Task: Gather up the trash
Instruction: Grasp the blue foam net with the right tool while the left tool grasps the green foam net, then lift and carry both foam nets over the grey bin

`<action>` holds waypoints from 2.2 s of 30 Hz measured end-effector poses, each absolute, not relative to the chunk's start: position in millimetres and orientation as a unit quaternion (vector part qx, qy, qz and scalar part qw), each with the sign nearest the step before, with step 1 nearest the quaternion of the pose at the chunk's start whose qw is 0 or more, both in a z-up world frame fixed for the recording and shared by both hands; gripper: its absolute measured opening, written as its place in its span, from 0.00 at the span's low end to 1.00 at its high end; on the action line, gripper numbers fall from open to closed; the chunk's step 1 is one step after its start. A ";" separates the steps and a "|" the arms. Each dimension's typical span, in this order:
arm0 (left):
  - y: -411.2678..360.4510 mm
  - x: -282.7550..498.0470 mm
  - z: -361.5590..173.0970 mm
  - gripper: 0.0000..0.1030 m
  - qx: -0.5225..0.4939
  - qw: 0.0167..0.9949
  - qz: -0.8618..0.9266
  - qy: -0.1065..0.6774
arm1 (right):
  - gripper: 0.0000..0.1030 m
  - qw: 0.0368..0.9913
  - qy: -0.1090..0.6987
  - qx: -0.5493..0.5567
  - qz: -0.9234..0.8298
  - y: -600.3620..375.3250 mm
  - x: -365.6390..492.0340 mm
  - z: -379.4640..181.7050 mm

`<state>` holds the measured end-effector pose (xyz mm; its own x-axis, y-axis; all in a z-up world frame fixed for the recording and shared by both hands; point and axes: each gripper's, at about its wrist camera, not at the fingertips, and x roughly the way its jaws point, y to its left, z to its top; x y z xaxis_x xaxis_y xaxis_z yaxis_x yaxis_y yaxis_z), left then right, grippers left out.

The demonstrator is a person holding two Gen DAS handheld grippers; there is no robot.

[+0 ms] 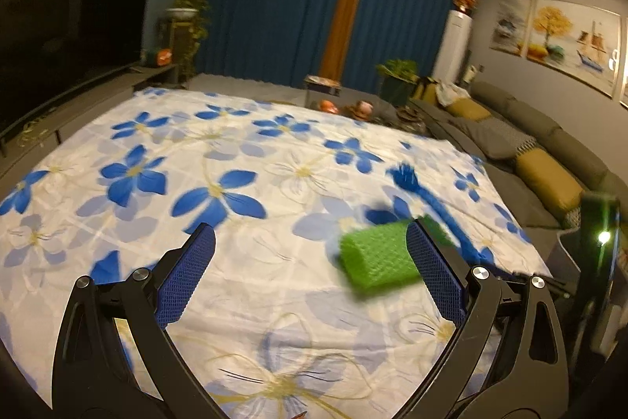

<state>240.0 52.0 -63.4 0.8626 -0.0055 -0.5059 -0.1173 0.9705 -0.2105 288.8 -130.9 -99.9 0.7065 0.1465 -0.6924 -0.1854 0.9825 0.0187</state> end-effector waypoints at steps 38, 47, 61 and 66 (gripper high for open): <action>31.8 291.1 -87.1 0.05 -0.170 0.916 -0.068 0.356 | 0.08 0.950 0.304 0.056 0.055 -186.6 256.9 -73.4; 23.7 249.1 -46.5 0.05 -0.116 0.946 -0.049 0.299 | 0.08 0.958 0.276 0.059 0.058 -188.1 238.6 -52.9; -10.7 199.9 -7.6 0.05 -0.104 0.957 -0.096 0.253 | 0.08 0.970 0.231 0.058 0.055 -221.5 167.6 -18.0; -31.8 188.1 2.1 0.05 -0.095 0.957 -0.120 0.245 | 0.08 0.973 0.221 0.059 0.041 -239.7 149.8 -13.6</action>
